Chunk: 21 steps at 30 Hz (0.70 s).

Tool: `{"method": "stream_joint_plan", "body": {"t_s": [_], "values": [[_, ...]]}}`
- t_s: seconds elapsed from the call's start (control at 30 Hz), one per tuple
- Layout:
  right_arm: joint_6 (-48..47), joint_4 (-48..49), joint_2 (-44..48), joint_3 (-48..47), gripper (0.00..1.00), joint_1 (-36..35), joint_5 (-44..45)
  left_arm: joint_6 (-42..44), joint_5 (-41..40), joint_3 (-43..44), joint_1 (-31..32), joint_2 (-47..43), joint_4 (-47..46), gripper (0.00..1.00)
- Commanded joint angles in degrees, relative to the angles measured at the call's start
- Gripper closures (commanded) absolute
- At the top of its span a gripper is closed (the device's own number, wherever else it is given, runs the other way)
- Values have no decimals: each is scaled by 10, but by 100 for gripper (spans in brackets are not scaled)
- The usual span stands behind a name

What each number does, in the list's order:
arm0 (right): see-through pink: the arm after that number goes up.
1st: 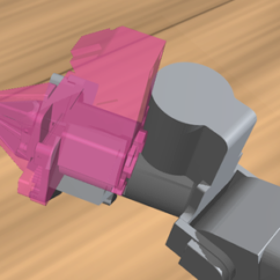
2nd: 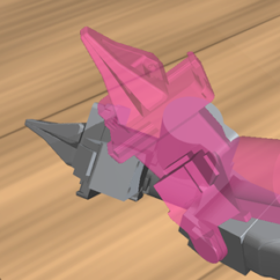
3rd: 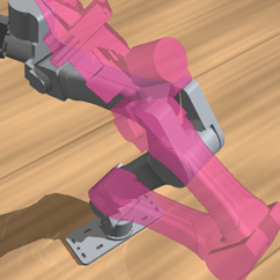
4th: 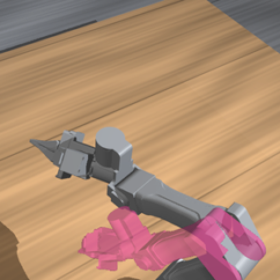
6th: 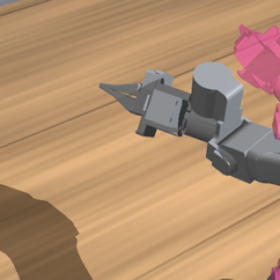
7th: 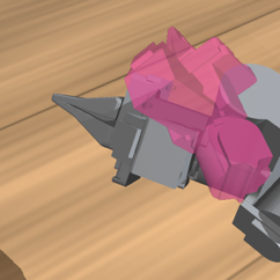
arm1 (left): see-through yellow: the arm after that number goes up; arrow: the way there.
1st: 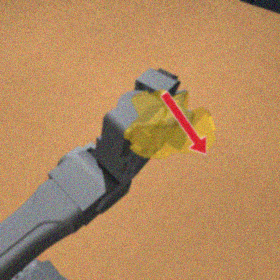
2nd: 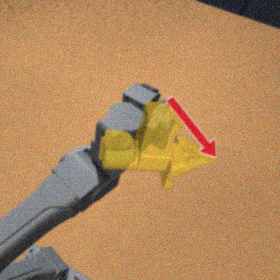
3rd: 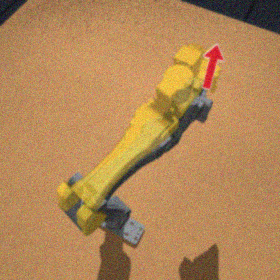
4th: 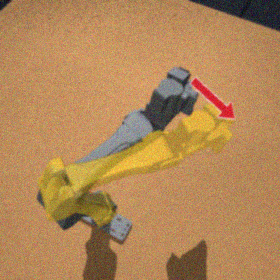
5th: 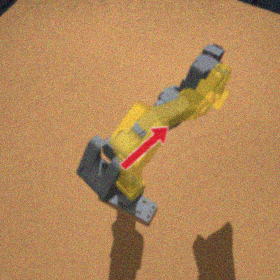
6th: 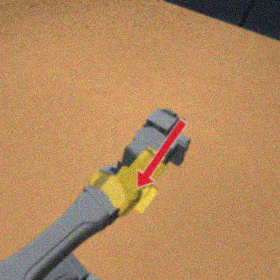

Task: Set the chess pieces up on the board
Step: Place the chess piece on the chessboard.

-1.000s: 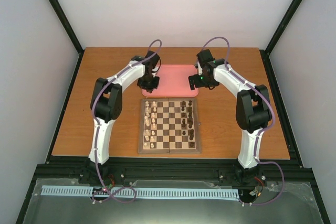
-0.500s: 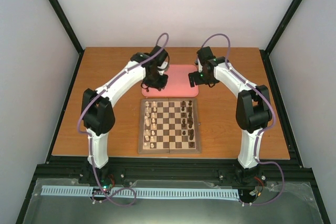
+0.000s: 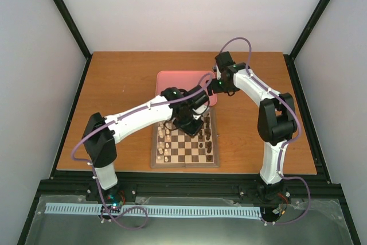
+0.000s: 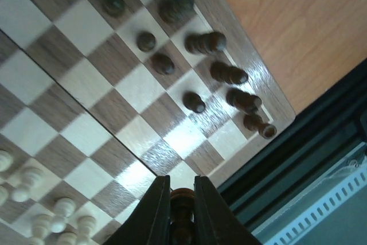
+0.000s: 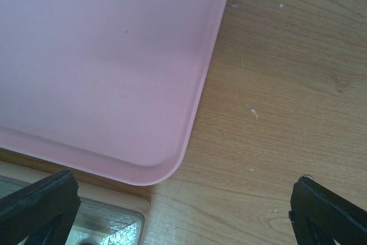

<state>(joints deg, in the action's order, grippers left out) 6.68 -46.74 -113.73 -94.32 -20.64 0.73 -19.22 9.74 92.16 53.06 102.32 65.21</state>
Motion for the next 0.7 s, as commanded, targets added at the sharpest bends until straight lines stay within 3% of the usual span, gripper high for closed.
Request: {"method": "stream_joint_plan", "body": {"t_s": [0.0,0.23,0.67], "values": [[2,10,10,16,0,-1,-1,-45,3,-23,46,-7,-21,99],[5,15,24,30,0,-2,-3,-46,2,-22,78,22,-30,99],[3,23,23,54,0,-2,7,-46,-6,-75,80,41,-110,99]]}}
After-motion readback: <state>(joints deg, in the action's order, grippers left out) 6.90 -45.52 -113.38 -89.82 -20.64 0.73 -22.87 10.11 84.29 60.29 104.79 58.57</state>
